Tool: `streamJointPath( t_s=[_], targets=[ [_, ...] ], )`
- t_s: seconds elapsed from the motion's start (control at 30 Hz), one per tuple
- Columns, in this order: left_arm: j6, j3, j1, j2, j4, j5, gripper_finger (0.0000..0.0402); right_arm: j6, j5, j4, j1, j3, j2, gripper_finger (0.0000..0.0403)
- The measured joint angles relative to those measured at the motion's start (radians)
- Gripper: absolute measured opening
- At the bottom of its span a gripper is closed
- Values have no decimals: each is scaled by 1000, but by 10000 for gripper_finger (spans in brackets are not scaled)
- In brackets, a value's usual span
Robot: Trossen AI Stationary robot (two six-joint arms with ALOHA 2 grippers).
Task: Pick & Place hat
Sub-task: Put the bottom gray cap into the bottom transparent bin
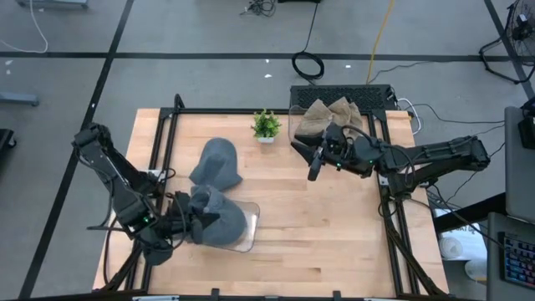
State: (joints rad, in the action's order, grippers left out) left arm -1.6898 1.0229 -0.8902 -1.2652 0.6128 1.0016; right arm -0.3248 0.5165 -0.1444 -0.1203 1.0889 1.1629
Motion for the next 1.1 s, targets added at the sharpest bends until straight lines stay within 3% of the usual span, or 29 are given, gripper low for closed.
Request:
streamJointPath(
  t_s=[0.2, 0.53, 0.8, 1.1],
  targets=[
    [-60, 0, 27, -6, 103, -63, 3, 5, -2, 0, -14, 0, 0, 119],
    [-33, 0, 85, -45, 140, -264, 11, 21, -2, 0, -13, 0, 0, 118],
    [17, 0, 87, -25, 119, -300, 103, 34, -8, 0, -13, 0, 0, 123],
    [19, 0, 92, 40, 116, -302, 212, 47, -182, 0, -12, 0, 0, 134]
  ],
)
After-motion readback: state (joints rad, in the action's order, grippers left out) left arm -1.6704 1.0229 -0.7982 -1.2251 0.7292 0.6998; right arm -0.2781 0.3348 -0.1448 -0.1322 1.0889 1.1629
